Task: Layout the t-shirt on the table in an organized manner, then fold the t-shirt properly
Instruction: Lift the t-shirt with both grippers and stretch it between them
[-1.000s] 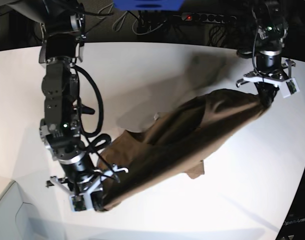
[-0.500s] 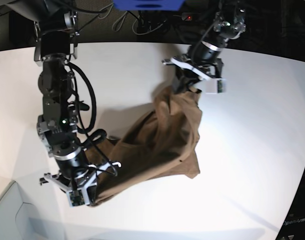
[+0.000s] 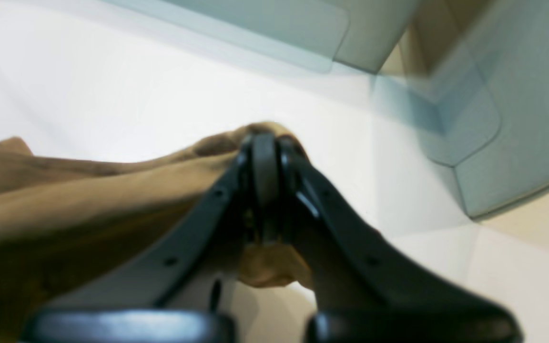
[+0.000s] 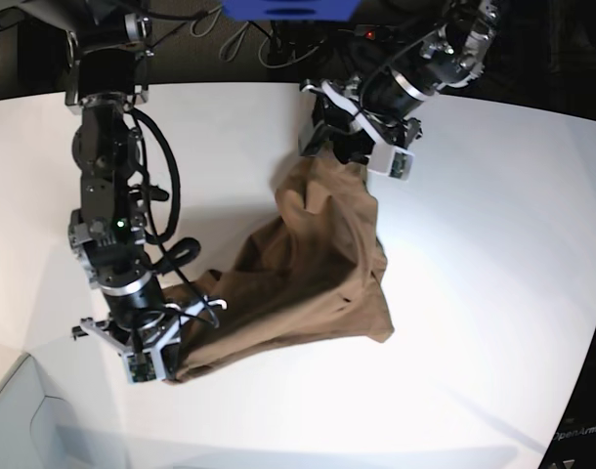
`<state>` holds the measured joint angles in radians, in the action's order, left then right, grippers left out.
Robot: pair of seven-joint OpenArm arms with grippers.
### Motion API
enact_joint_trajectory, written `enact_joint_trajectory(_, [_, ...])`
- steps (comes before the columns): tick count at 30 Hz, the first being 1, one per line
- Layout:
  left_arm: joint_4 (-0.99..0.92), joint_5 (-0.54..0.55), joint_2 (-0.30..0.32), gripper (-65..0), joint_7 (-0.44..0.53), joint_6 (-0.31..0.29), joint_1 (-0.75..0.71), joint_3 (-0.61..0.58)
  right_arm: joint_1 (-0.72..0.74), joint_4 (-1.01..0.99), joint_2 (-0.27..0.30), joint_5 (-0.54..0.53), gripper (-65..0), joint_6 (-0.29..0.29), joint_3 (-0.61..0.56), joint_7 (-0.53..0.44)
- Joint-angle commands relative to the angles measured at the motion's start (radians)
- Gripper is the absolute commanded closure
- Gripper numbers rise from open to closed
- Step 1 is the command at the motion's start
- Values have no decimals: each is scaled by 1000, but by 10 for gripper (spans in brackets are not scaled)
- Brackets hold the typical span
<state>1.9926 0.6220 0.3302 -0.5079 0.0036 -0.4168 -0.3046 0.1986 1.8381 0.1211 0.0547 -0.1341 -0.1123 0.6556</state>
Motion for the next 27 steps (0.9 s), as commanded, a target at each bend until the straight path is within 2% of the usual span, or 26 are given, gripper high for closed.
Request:
enact_joint_trajectory(1, [24,28,20,-412,32,-9,11,5,19,16,5,0,0,4,20,-32])
enact_joint_trajectory(3, [27,69,45,-506,38,-9,19,23,15,16,5,0,0,4,44,-32])
enact_joint_trajectory(5, [27,115,57,-545,65,-9,39,83,14,16,5,0,0,4,70,-32])
enact_joint_trajectory(10, [17,252,45,-548,101,-9,83,322,-27,22,5,0,0,3,156,-32])
enact_joint_trajectory(13, [-16,299,13,-550,93,-9,175,431,-60,25,5,0,0,-42,191,-32])
enact_joint_trajectory(16, [-148,304,-15,-550,94,-9,296,422,-100,36,5,0,0,-86,202,-36])
enact_joint_trajectory(19, [-341,299,-58,-550,97,-9,453,333,-144,58,5,0,0,-118,199,-38])
enact_joint_trajectory(27, [-990,298,-210,-549,101,-9,849,130,-182,73,1,0,0,-123,199,-38])
